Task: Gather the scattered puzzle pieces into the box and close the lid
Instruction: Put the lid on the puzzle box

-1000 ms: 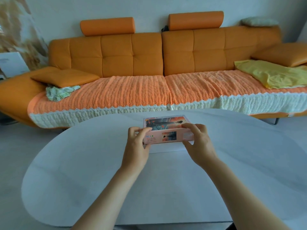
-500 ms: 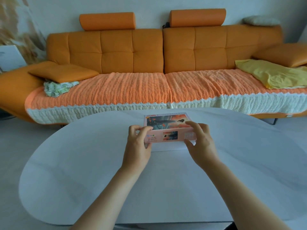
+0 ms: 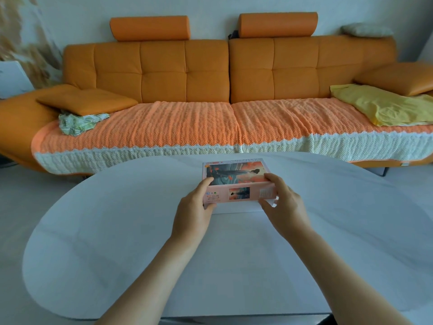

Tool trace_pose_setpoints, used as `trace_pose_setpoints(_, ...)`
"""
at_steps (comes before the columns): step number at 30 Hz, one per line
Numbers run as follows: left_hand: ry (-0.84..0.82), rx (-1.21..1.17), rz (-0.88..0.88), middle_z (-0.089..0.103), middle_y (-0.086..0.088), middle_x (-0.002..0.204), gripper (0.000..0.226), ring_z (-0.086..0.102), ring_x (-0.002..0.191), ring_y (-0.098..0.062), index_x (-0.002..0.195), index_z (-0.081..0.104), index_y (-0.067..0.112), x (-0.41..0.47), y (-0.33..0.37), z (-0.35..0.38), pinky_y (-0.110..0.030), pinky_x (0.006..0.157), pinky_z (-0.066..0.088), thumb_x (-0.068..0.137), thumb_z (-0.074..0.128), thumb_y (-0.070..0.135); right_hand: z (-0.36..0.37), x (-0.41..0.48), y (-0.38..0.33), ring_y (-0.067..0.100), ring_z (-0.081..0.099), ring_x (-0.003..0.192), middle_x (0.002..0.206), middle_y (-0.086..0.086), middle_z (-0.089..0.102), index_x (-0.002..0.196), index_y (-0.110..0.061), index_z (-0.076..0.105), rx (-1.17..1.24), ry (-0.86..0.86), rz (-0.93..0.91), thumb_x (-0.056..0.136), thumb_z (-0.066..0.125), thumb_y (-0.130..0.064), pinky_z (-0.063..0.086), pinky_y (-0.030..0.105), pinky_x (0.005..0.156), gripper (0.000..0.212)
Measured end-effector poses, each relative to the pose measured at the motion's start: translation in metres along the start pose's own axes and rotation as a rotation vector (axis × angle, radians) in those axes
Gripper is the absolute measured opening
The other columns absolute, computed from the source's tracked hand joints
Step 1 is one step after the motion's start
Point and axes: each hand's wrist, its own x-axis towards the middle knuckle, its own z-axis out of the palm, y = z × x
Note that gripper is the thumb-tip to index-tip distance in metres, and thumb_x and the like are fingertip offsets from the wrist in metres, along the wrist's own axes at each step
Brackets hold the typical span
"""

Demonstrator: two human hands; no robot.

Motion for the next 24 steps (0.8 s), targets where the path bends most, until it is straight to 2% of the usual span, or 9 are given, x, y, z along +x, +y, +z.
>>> trace_pose_setpoints(3, -0.033, 0.095, 0.041, 0.064, 0.002, 0.119, 0.063, 0.061, 0.105, -0.018, 0.138, 0.046, 0.031, 0.000, 0.003, -0.002, -0.025, 0.083, 0.047, 0.081, 0.074, 0.029, -0.002, -0.002, 0.003, 0.021, 0.060, 0.095, 0.114, -0.001, 0.057, 0.127, -0.030, 0.045, -0.018, -0.068, 0.014, 0.076, 0.075, -0.019, 0.050, 0.030, 0.076, 0.060)
trace_pose_setpoints(6, 0.029, 0.167, 0.054, 0.048, 0.003, 0.138, 0.057, 0.050, 0.125, -0.017, 0.134, 0.048, 0.032, 0.006, 0.008, -0.006, -0.032, 0.092, 0.047, 0.084, 0.053, 0.058, -0.007, 0.001, -0.001, 0.021, 0.059, 0.095, 0.123, -0.005, 0.045, 0.128, -0.039, 0.041, -0.062, -0.098, 0.023, 0.079, 0.065, -0.045, 0.050, 0.034, 0.078, 0.054)
trace_pose_setpoints(8, 0.029, 0.182, 0.055, 0.035, 0.000, 0.151, 0.054, 0.034, 0.138, -0.019, 0.141, 0.042, 0.033, 0.019, 0.013, -0.010, -0.039, 0.103, 0.041, 0.091, 0.044, 0.055, -0.010, 0.010, -0.005, 0.023, 0.057, 0.108, 0.136, -0.003, 0.040, 0.134, -0.042, 0.040, -0.078, -0.081, 0.020, 0.084, 0.050, -0.058, 0.048, 0.041, 0.091, 0.054)
trace_pose_setpoints(10, -0.089, 0.217, 0.075, 0.021, -0.001, 0.160, 0.053, 0.017, 0.147, -0.018, 0.149, 0.031, 0.031, 0.036, 0.016, -0.010, -0.042, 0.116, 0.026, 0.098, 0.038, 0.048, -0.009, 0.022, -0.009, 0.026, 0.047, 0.126, 0.150, -0.001, 0.032, 0.140, -0.042, 0.037, -0.143, -0.107, 0.014, 0.088, 0.039, -0.063, 0.040, 0.047, 0.104, 0.056)
trace_pose_setpoints(12, -0.239, 0.288, 0.095, 0.010, 0.001, 0.163, 0.056, 0.005, 0.149, -0.015, 0.153, 0.020, 0.030, 0.049, 0.016, -0.007, -0.043, 0.120, 0.014, 0.101, 0.030, 0.049, -0.007, 0.034, -0.012, 0.024, 0.033, 0.138, 0.157, -0.001, 0.025, 0.145, -0.039, 0.034, -0.184, -0.172, 0.011, 0.094, 0.037, -0.059, 0.030, 0.045, 0.112, 0.055)
trace_pose_setpoints(14, -0.346, 0.344, 0.088, 0.007, 0.001, 0.163, 0.059, 0.002, 0.149, -0.014, 0.155, 0.015, 0.028, 0.056, 0.014, -0.002, -0.043, 0.121, 0.009, 0.101, 0.025, 0.051, -0.005, 0.041, -0.013, 0.020, 0.029, 0.140, 0.157, -0.002, 0.026, 0.147, -0.036, 0.034, -0.203, -0.253, -0.003, 0.097, 0.036, -0.053, 0.027, 0.040, 0.112, 0.053)
trace_pose_setpoints(16, -0.397, 0.355, 0.058, 0.007, 0.001, 0.163, 0.061, 0.002, 0.149, -0.013, 0.155, 0.015, 0.025, 0.058, 0.012, 0.002, -0.040, 0.120, 0.007, 0.101, 0.023, 0.051, -0.004, 0.046, -0.010, 0.018, 0.032, 0.138, 0.156, -0.005, 0.026, 0.146, -0.036, 0.035, -0.190, -0.306, -0.003, 0.098, 0.035, -0.052, 0.030, 0.037, 0.110, 0.051)
trace_pose_setpoints(21, -0.411, 0.376, 0.079, 0.009, 0.001, 0.163, 0.063, 0.004, 0.148, -0.013, 0.155, 0.017, 0.020, 0.057, 0.004, 0.007, -0.036, 0.119, 0.010, 0.101, 0.023, 0.052, 0.002, 0.046, -0.003, 0.022, 0.037, 0.135, 0.156, -0.013, 0.021, 0.144, -0.041, 0.035, -0.163, -0.345, 0.051, 0.093, 0.040, -0.056, 0.034, 0.040, 0.110, 0.053)
trace_pose_setpoints(24, -0.438, 0.388, 0.073, 0.003, 0.002, 0.163, 0.065, -0.002, 0.149, -0.011, 0.155, 0.014, 0.021, 0.055, -0.003, 0.012, -0.037, 0.120, 0.009, 0.100, 0.021, 0.055, 0.008, 0.041, 0.002, 0.020, 0.034, 0.138, 0.159, -0.015, 0.014, 0.146, -0.041, 0.032, -0.137, -0.360, 0.094, 0.092, 0.041, -0.058, 0.032, 0.039, 0.112, 0.057)
